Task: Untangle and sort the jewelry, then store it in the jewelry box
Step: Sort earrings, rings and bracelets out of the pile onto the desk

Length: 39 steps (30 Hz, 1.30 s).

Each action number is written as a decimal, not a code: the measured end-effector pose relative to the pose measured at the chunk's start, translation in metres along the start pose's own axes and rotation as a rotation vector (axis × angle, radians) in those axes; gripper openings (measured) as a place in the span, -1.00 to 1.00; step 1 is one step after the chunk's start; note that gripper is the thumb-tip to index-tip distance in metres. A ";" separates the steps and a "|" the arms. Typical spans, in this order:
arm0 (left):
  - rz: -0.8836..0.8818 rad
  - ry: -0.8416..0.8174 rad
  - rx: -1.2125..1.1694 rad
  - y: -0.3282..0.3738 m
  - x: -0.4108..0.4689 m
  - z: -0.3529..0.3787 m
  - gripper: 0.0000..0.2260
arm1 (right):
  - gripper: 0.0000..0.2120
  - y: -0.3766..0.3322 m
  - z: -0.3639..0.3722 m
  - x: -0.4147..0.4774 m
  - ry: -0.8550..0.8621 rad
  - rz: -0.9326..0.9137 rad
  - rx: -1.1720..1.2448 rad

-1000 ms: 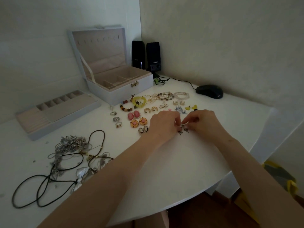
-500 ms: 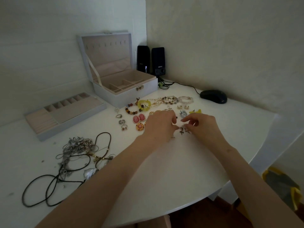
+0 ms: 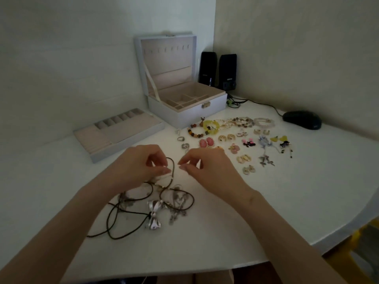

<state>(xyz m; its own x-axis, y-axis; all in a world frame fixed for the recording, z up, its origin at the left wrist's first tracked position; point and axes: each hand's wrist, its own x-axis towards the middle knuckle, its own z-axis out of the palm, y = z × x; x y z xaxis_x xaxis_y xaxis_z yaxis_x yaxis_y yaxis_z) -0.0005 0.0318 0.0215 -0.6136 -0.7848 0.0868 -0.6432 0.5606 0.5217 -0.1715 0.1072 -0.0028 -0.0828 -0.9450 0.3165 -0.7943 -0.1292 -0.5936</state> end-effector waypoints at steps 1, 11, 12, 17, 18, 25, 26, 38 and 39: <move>-0.025 0.023 -0.002 -0.010 -0.002 -0.007 -0.89 | -0.87 -0.004 0.004 0.008 -0.015 0.004 -0.011; -0.025 0.033 0.123 -0.071 0.000 -0.018 -0.83 | -0.89 -0.017 0.034 0.062 -0.125 0.073 0.015; -0.025 0.027 0.103 -0.073 0.000 -0.016 -0.81 | -0.88 -0.018 0.041 0.061 -0.122 0.052 0.007; -0.003 0.021 0.070 -0.077 0.001 -0.014 -0.83 | -0.71 -0.025 0.063 0.054 -0.210 0.005 -0.157; -0.010 0.029 0.048 -0.078 0.001 -0.015 -0.83 | -0.74 -0.026 0.065 0.054 -0.210 -0.013 -0.183; -0.124 0.124 -0.207 -0.087 -0.002 -0.023 -0.84 | -0.87 -0.018 0.061 0.056 -0.045 0.090 0.269; -0.139 0.139 -0.225 -0.088 -0.001 -0.024 -0.85 | -0.87 -0.017 0.060 0.057 -0.024 0.119 0.325; -0.335 0.164 -0.669 -0.086 -0.001 -0.030 -0.89 | -0.92 -0.020 0.052 0.055 -0.019 0.251 0.714; -0.343 0.162 -0.707 -0.085 -0.001 -0.030 -0.92 | -0.91 -0.021 0.051 0.055 -0.025 0.240 0.704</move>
<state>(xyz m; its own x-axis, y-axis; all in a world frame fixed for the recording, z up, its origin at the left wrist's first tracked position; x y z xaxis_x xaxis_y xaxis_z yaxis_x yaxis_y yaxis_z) 0.0686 -0.0231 0.0029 -0.3254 -0.9420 -0.0824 -0.3085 0.0234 0.9509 -0.1286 0.0421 -0.0110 -0.1853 -0.9769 0.1063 -0.1823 -0.0721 -0.9806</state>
